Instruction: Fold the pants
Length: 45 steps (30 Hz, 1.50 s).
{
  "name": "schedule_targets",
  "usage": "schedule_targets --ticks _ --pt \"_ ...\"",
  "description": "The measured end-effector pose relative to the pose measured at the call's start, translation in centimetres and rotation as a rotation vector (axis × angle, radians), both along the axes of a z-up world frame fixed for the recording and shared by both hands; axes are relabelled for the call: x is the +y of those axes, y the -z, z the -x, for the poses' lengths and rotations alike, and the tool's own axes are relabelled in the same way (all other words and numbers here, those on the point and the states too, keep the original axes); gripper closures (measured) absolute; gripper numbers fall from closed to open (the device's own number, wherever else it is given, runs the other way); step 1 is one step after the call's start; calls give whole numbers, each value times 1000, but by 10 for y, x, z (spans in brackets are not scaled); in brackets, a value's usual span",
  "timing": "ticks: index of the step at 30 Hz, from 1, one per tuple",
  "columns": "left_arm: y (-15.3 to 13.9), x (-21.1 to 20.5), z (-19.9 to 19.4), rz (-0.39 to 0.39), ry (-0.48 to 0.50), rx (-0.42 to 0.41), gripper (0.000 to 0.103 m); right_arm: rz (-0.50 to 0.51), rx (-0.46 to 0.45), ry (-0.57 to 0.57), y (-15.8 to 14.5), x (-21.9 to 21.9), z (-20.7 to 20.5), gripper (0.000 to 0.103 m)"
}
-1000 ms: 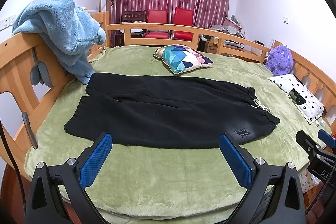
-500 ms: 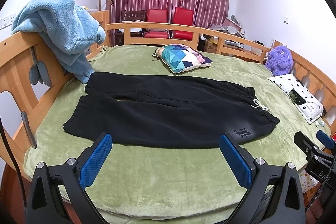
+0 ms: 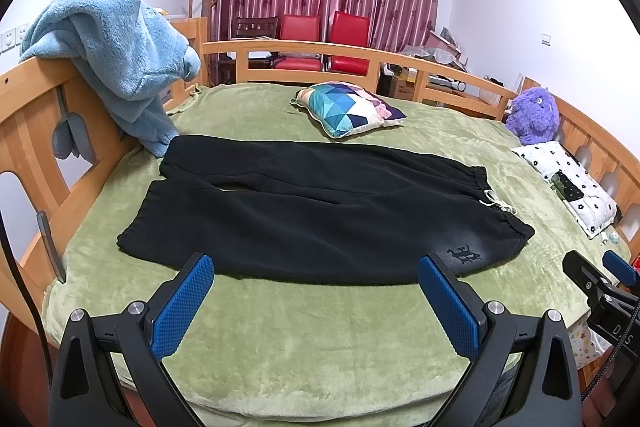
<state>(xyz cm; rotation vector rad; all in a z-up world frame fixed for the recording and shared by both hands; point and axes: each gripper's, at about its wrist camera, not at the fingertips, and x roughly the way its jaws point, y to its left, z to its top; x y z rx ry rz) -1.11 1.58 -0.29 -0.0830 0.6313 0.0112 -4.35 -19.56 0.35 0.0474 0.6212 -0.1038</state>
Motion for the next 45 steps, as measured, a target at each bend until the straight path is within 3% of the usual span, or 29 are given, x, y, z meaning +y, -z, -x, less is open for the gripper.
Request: schedule_targets --ticks 18,24,30,32,35,38,41,45 --pt "35 22 -56 37 -3 93 0 46 54 8 36 3 -42 1" --pt "62 44 -83 35 -3 153 1 -13 66 18 60 -20 -64 2" --pt "102 69 -106 1 -10 207 2 -34 161 52 104 -54 -97 20" --pt "123 75 -115 -5 -11 235 3 -100 193 68 116 -71 -110 34" --pt "152 87 -129 43 -32 308 13 -226 230 72 136 -94 -127 36" --pt "172 96 -140 88 -35 354 14 -238 243 109 156 -108 -141 36" --pt "185 104 -151 91 -70 366 14 -261 285 159 179 -124 -158 36" --pt "195 119 -165 150 -114 372 14 -304 297 182 195 -141 -169 36"
